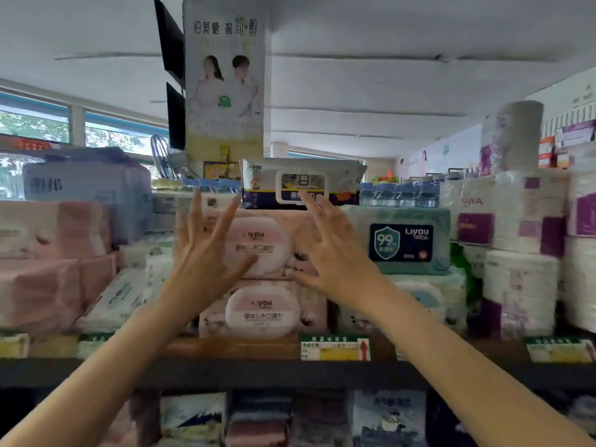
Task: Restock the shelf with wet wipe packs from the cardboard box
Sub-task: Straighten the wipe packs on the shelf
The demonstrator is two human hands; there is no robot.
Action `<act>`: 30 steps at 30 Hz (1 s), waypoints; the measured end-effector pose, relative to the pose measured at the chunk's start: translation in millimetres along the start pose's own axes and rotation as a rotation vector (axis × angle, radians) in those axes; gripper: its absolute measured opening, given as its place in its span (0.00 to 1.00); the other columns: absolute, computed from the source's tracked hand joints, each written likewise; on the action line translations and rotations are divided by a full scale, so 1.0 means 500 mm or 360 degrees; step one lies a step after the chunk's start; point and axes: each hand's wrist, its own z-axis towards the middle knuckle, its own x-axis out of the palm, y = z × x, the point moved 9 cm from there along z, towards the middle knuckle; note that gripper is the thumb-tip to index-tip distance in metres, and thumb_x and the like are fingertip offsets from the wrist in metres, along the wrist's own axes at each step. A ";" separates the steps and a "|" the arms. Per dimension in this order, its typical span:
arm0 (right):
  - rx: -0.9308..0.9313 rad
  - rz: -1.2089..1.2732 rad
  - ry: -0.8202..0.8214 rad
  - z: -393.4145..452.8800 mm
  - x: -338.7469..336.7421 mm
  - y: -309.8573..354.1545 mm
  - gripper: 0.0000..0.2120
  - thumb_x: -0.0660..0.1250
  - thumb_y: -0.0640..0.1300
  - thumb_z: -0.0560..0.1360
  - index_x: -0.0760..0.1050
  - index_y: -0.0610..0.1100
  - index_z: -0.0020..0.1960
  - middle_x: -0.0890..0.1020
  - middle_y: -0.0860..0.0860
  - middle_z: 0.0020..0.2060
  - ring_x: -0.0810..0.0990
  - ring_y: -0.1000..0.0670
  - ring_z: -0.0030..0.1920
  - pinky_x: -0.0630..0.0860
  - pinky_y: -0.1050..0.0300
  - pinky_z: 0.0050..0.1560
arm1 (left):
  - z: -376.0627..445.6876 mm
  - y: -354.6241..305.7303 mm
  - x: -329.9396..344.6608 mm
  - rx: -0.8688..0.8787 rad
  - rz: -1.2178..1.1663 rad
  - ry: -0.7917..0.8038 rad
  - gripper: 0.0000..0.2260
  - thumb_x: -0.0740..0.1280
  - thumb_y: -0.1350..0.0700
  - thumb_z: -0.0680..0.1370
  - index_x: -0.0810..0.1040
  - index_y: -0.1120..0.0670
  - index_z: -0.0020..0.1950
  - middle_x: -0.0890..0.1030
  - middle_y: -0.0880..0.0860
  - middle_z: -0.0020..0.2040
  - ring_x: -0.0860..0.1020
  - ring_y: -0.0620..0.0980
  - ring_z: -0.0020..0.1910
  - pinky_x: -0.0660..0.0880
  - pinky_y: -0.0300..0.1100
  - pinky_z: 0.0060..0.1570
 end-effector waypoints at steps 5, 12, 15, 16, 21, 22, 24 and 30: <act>0.0222 -0.0169 0.0280 0.003 0.037 -0.010 0.47 0.67 0.53 0.73 0.30 0.62 0.71 0.39 0.51 0.76 0.34 0.43 0.75 0.35 0.48 0.69 | -0.030 0.074 0.016 -0.0024 -0.0146 0.0534 0.48 0.72 0.48 0.69 0.33 0.34 0.67 0.62 0.56 0.74 0.67 0.57 0.69 0.65 0.52 0.66; 0.0359 -0.0260 0.0237 0.011 0.008 -0.022 0.43 0.71 0.53 0.70 0.46 0.58 0.75 0.53 0.50 0.74 0.48 0.45 0.75 0.45 0.46 0.74 | -0.020 0.058 0.013 0.0172 0.0002 0.0392 0.45 0.68 0.54 0.75 0.29 0.37 0.65 0.69 0.54 0.71 0.76 0.56 0.61 0.73 0.47 0.53; 0.0385 -0.0288 0.0233 0.011 0.002 -0.031 0.43 0.72 0.53 0.69 0.48 0.57 0.75 0.55 0.50 0.73 0.50 0.46 0.74 0.43 0.48 0.74 | -0.017 0.055 0.025 0.0138 -0.0057 0.0450 0.45 0.68 0.57 0.75 0.28 0.37 0.63 0.69 0.55 0.71 0.76 0.57 0.61 0.73 0.47 0.55; 0.0378 -0.0305 0.0235 0.011 0.002 -0.029 0.44 0.72 0.52 0.69 0.49 0.57 0.75 0.55 0.50 0.73 0.51 0.46 0.74 0.43 0.49 0.74 | -0.017 0.055 0.028 0.0137 -0.0077 0.0469 0.46 0.67 0.57 0.75 0.28 0.36 0.63 0.68 0.56 0.71 0.76 0.57 0.61 0.73 0.47 0.56; 0.0401 -0.0112 0.0361 0.007 -0.001 -0.032 0.40 0.69 0.55 0.71 0.51 0.55 0.75 0.53 0.53 0.74 0.50 0.49 0.74 0.50 0.48 0.76 | -0.009 0.068 0.000 0.0078 -0.0290 0.0680 0.42 0.68 0.51 0.75 0.35 0.35 0.70 0.73 0.56 0.67 0.78 0.54 0.55 0.75 0.45 0.50; 0.0451 0.0040 0.0333 0.011 -0.018 -0.037 0.36 0.68 0.55 0.72 0.53 0.55 0.74 0.55 0.53 0.73 0.52 0.49 0.73 0.52 0.48 0.75 | 0.008 0.068 -0.017 0.0069 -0.0306 0.0641 0.39 0.67 0.48 0.75 0.41 0.37 0.73 0.71 0.56 0.69 0.76 0.54 0.59 0.74 0.47 0.54; 0.0495 0.0271 0.0168 0.033 -0.063 -0.048 0.30 0.66 0.52 0.74 0.59 0.56 0.73 0.60 0.52 0.72 0.58 0.50 0.72 0.55 0.52 0.71 | 0.062 0.068 -0.046 0.0073 -0.0282 0.0468 0.33 0.64 0.44 0.75 0.51 0.42 0.75 0.65 0.55 0.73 0.69 0.56 0.68 0.68 0.53 0.64; 0.0631 0.0347 0.0015 0.140 -0.103 -0.150 0.25 0.63 0.47 0.77 0.61 0.51 0.72 0.65 0.43 0.68 0.68 0.45 0.63 0.67 0.55 0.61 | 0.232 0.114 -0.006 -0.0218 -0.0888 0.0448 0.24 0.61 0.50 0.79 0.60 0.45 0.73 0.67 0.57 0.72 0.70 0.58 0.66 0.68 0.57 0.66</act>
